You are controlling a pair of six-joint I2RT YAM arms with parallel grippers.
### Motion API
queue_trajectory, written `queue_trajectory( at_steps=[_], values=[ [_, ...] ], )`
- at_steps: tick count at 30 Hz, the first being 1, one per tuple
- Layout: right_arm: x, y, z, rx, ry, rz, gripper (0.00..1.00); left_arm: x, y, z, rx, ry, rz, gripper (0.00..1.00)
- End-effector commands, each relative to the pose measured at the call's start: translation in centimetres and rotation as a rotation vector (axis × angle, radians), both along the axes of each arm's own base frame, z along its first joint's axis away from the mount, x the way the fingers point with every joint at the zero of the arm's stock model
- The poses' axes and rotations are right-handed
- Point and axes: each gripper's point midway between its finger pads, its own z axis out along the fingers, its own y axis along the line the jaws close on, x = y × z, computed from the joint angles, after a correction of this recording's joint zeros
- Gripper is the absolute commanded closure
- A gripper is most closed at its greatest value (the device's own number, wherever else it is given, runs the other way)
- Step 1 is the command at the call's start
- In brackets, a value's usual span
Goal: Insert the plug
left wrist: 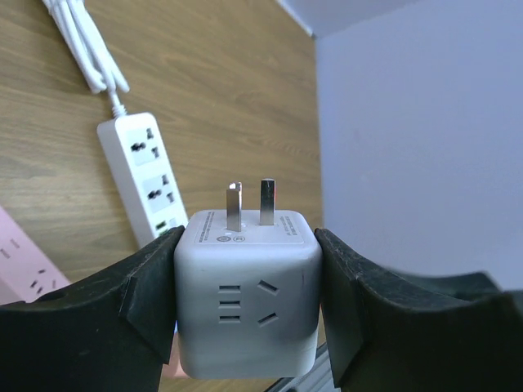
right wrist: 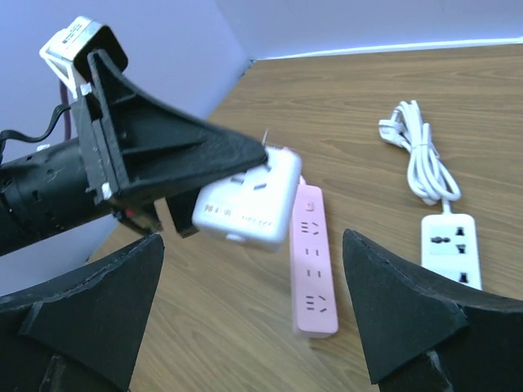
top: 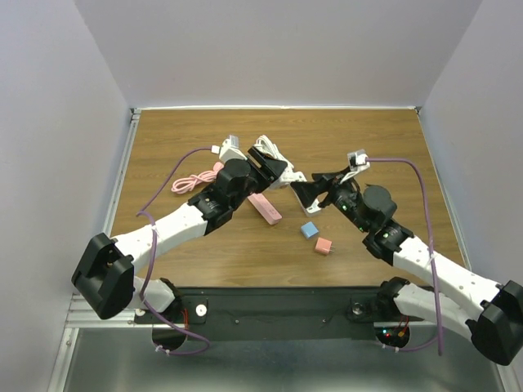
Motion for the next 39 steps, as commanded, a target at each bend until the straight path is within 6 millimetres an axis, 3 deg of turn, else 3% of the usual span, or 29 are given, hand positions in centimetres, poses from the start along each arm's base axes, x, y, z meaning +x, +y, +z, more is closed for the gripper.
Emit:
queue_trajectory(
  at_steps=[1, 6, 14, 22, 30, 33, 39],
  values=[
    [0.0, 0.7, 2.4, 0.081, -0.067, -0.033, 0.06, 1.3, 1.2, 5.6, -0.203, -0.105, 0.126, 1.00],
    [-0.3, 2.6, 1.1, 0.066, -0.059, -0.020, 0.06, 1.2, 0.9, 6.3, -0.276, -0.096, 0.132, 1.00],
    [0.7, 2.9, -0.2, 0.049, -0.068, -0.081, 0.06, -0.4, 0.2, 7.2, -0.361, -0.101, 0.134, 1.00],
    [1.3, 3.3, -0.5, 0.043, -0.081, -0.097, 0.06, -1.8, -1.1, 8.2, -0.423, -0.100, 0.099, 1.00],
    [1.5, 3.0, 0.3, 0.053, -0.125, -0.128, 0.11, -2.8, -2.0, 7.9, -0.449, -0.079, 0.075, 1.00],
    [1.6, 2.9, 0.8, 0.052, -0.142, -0.139, 0.17, -3.0, -2.3, 7.9, -0.450, -0.078, 0.063, 1.00],
    [1.9, 2.2, 0.9, 0.025, -0.160, -0.177, 0.50, -3.3, -2.3, 7.7, -0.455, -0.071, 0.056, 1.00]
  ],
)
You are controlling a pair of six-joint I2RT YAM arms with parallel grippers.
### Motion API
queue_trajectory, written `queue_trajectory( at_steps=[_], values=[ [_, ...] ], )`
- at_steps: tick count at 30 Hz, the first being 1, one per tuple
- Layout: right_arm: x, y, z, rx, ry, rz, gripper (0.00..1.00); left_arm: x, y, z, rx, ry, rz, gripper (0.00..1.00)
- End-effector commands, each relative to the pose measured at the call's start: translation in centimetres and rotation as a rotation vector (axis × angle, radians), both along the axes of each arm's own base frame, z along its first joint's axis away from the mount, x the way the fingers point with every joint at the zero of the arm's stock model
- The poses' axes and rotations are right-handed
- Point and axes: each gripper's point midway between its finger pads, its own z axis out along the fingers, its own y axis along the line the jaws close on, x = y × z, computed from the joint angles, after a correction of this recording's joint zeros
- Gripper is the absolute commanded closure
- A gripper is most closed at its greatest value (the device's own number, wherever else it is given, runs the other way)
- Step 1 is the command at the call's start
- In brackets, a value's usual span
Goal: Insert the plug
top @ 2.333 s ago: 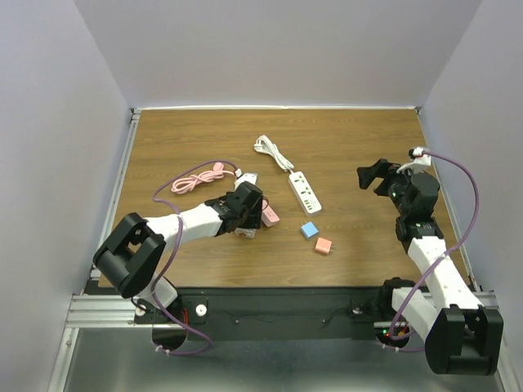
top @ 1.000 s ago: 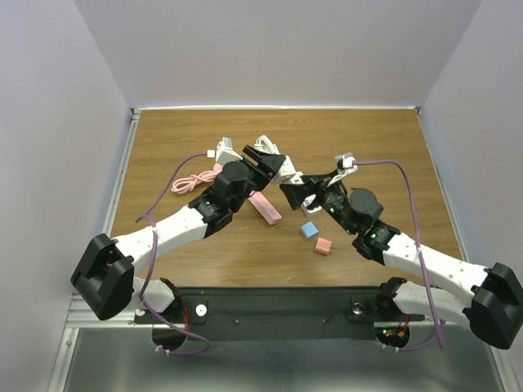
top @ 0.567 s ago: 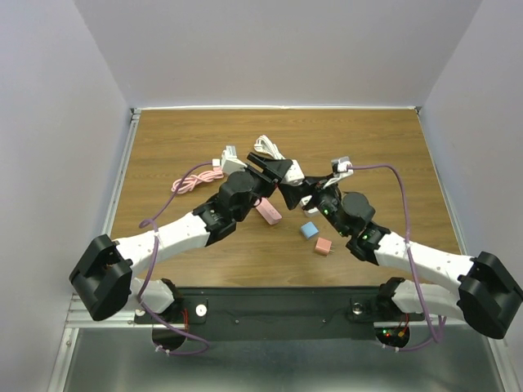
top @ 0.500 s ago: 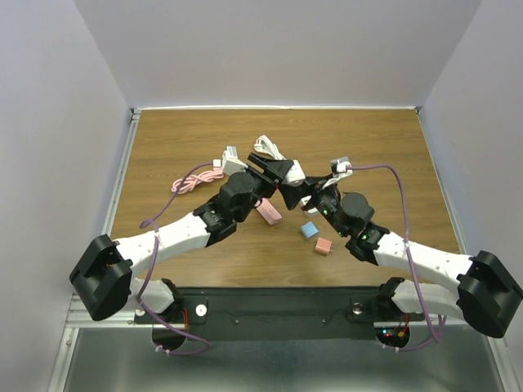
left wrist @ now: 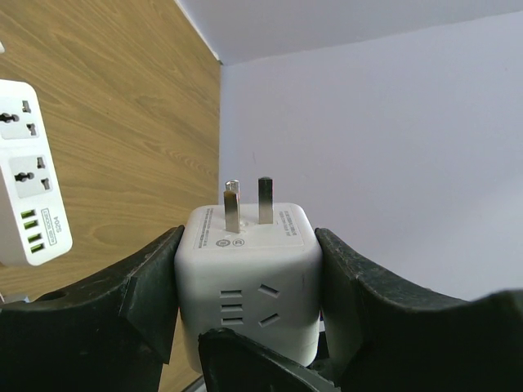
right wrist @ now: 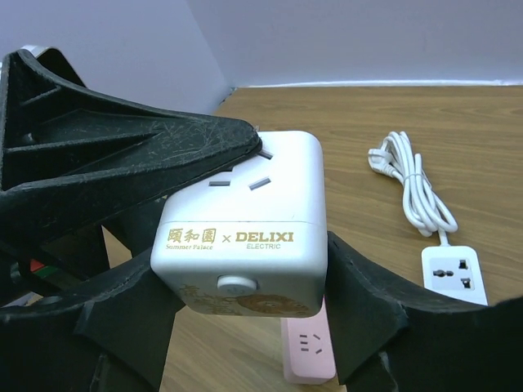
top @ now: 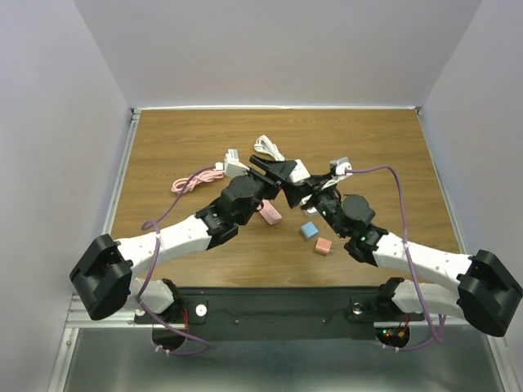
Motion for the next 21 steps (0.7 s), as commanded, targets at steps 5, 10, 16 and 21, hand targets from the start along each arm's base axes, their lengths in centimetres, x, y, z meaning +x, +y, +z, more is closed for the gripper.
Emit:
queue_trajectory(
  at_steps=[5, 10, 16, 21],
  values=[
    [1.6, -1.8, 1.9, 0.019, -0.059, -0.128, 0.76, -1.7, -0.3, 3.3, -0.121, -0.066, -0.062, 1.00],
    [1.7, -3.5, 1.7, -0.027, -0.077, -0.198, 1.00, -1.9, 0.6, 2.8, -0.096, -0.079, -0.049, 0.57],
    [1.0, -4.8, 0.9, -0.106, -0.067, -0.212, 1.00, -1.3, 3.0, 1.1, -0.022, -0.072, 0.015, 0.17],
    [0.1, -4.5, 0.1, -0.137, -0.045, -0.163, 1.00, -0.4, 5.0, -0.2, 0.028, -0.061, 0.068, 0.04]
  ],
)
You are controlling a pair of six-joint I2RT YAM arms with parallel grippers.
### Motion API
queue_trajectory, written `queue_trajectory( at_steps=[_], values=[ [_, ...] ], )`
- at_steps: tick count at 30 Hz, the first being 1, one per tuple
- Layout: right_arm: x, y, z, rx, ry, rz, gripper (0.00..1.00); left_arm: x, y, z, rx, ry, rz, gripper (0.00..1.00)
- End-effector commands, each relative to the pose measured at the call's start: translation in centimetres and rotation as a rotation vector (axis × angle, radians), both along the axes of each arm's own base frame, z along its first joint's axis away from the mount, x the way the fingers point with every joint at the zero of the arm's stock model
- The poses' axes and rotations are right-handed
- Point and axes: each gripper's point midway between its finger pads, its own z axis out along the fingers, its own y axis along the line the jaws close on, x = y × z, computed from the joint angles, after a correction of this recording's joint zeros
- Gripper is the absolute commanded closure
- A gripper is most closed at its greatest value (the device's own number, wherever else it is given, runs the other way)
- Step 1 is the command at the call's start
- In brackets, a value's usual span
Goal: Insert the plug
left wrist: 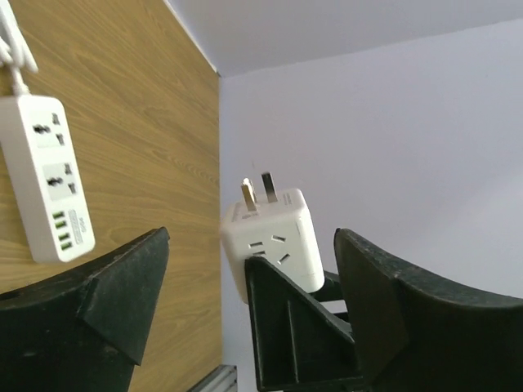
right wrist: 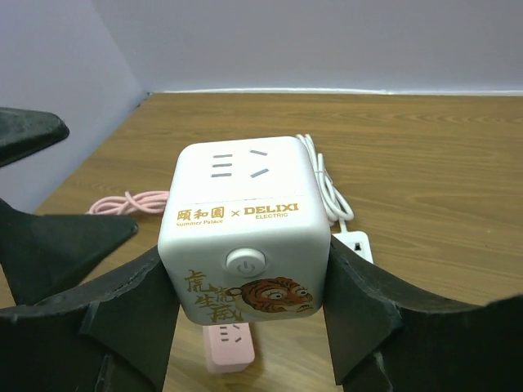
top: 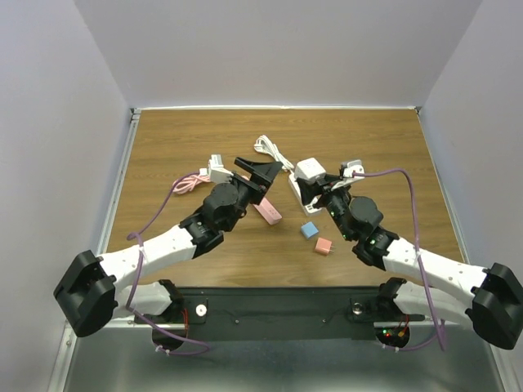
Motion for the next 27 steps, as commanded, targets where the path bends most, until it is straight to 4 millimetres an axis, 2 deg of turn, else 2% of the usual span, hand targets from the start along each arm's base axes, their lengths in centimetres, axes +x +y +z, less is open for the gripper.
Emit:
queue_trajectory(
  at_steps=[1, 3, 6, 7, 9, 11, 14, 20, 27],
  values=[
    [-0.2, -1.1, 0.1, -0.025, -0.005, -0.030, 0.99, 0.6, 2.0, -0.2, 0.047, -0.025, 0.051, 0.04],
    [-0.4, -0.8, -0.4, -0.042, 0.010, -0.006, 1.00, 1.1, 2.7, -0.7, 0.097, -0.031, 0.071, 0.03],
    [-0.7, -0.2, -1.2, -0.087, 0.040, 0.032, 0.99, 1.7, 3.6, -2.9, 0.226, -0.010, 0.086, 0.03],
    [-0.9, 0.0, -1.5, -0.119, 0.067, 0.045, 1.00, 2.1, 4.1, -4.7, 0.289, 0.029, 0.089, 0.03],
    [-1.2, 0.3, -2.0, -0.148, 0.099, 0.072, 1.00, 2.2, 4.5, -6.7, 0.370, 0.058, 0.078, 0.02],
    [-1.6, 0.1, -2.7, -0.175, 0.130, 0.082, 1.00, 2.3, 5.3, -9.6, 0.473, 0.110, 0.067, 0.02],
    [-2.2, -0.2, -3.2, -0.184, 0.146, 0.096, 1.00, 2.6, 5.6, -12.3, 0.545, 0.153, 0.047, 0.02],
    [-3.2, 0.2, -4.1, -0.214, 0.178, 0.153, 1.00, 4.0, 4.0, -15.6, 0.643, 0.198, -0.038, 0.03],
    [-3.9, 0.6, -4.3, -0.277, 0.188, 0.211, 1.00, 4.1, 4.2, -18.5, 0.689, 0.250, -0.056, 0.06]
  ],
)
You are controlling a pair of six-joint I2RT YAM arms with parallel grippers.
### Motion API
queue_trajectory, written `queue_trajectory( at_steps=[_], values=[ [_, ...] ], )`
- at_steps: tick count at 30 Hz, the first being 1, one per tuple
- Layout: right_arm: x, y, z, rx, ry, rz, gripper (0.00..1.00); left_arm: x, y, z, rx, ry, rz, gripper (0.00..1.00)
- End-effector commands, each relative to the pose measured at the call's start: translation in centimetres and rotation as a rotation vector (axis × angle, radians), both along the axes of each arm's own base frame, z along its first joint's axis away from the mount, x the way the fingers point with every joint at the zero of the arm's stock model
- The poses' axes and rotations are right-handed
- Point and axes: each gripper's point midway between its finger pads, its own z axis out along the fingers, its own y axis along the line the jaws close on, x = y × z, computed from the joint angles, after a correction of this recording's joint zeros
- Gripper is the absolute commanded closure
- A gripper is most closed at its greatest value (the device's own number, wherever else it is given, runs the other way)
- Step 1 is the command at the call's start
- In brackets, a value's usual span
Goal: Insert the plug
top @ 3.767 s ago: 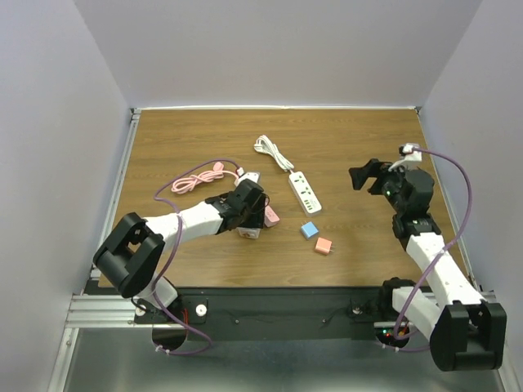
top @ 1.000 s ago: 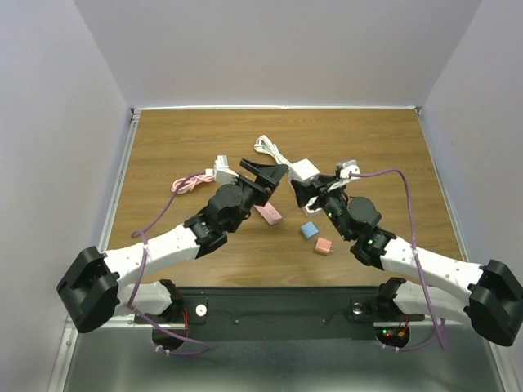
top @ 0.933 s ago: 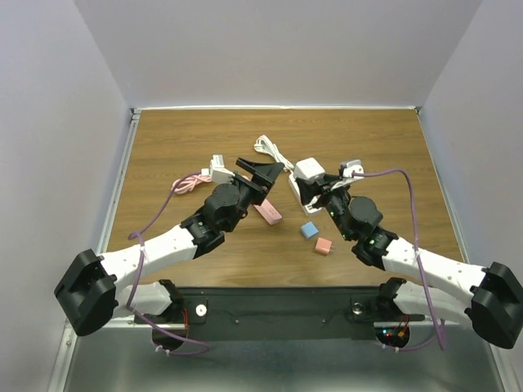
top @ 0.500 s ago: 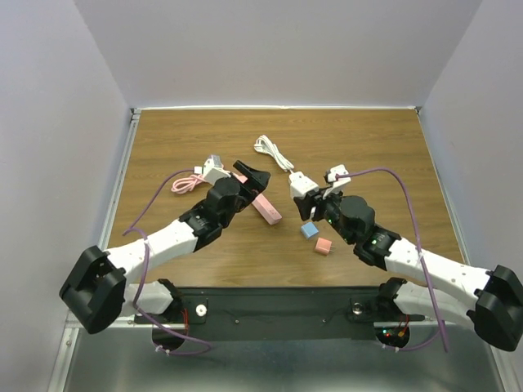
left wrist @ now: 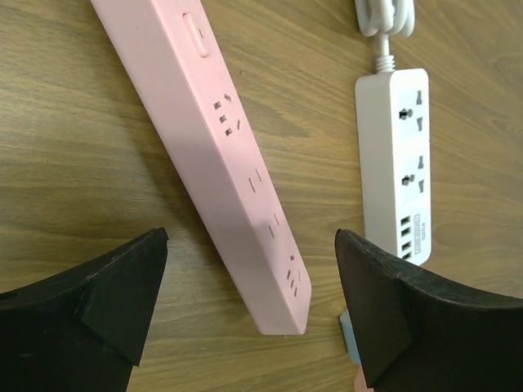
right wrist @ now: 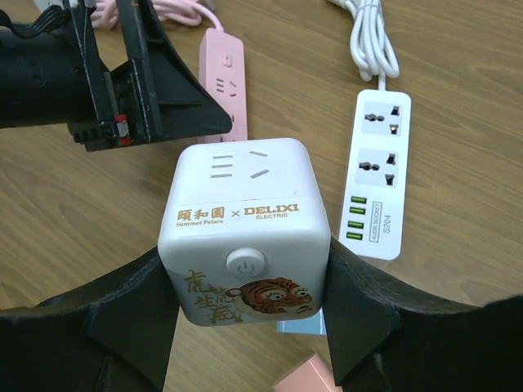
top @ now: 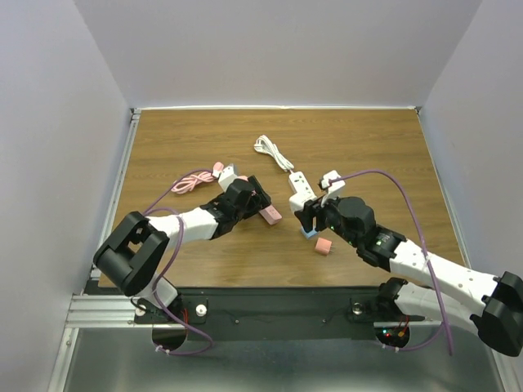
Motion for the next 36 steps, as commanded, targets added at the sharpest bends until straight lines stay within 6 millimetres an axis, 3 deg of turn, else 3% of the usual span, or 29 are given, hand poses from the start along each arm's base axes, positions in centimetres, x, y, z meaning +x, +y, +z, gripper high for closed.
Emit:
queue_trajectory(
  at_steps=[1, 5, 8, 9, 12, 13, 15, 17, 22, 24, 29, 36],
  values=[
    [0.0, 1.0, 3.8, 0.039, -0.066, 0.053, 1.00, 1.3, -0.8, 1.5, -0.017, -0.046, -0.019, 0.06],
    [-0.1, 0.9, 3.7, 0.034, -0.062, 0.057, 1.00, 1.6, -1.2, 0.1, -0.010, -0.027, -0.039, 0.12],
    [-0.4, 0.9, 3.2, 0.015, -0.055, 0.069, 0.99, 1.8, -1.4, -0.8, -0.006, -0.017, -0.057, 0.29],
    [-0.5, 0.9, 3.2, 0.010, -0.057, 0.076, 1.00, 1.8, -1.5, -1.0, -0.011, -0.013, -0.067, 0.42],
    [-1.0, 1.1, 3.2, -0.005, -0.050, 0.113, 1.00, 2.0, -1.6, -1.5, 0.000, -0.020, -0.096, 0.60],
    [-1.0, 1.3, 3.4, -0.004, -0.050, 0.124, 1.00, 2.1, -1.6, -1.6, -0.002, -0.018, -0.109, 0.72],
    [-1.2, 1.6, 3.0, -0.017, -0.034, 0.145, 1.00, 2.0, -1.7, -1.8, 0.015, -0.029, -0.156, 0.81],
    [-1.6, 2.4, 2.3, -0.041, -0.003, 0.195, 1.00, 1.5, -2.1, -2.2, 0.021, -0.031, -0.244, 1.00],
    [-2.0, 3.8, 0.7, -0.100, 0.068, 0.279, 1.00, -0.8, -3.3, -2.8, 0.004, -0.033, -0.428, 1.00],
    [-2.0, 4.4, 1.3, -0.104, 0.065, 0.311, 0.99, -2.3, -3.3, -3.3, -0.011, -0.021, -0.483, 1.00],
    [-2.9, 5.6, 0.5, -0.154, 0.071, 0.434, 1.00, -5.9, -3.6, -2.8, -0.094, -0.027, -0.613, 1.00],
    [-0.8, 5.9, -0.9, -0.235, 0.095, 0.425, 0.99, -8.3, -2.8, -3.1, -0.110, 0.017, -0.655, 1.00]
  ],
)
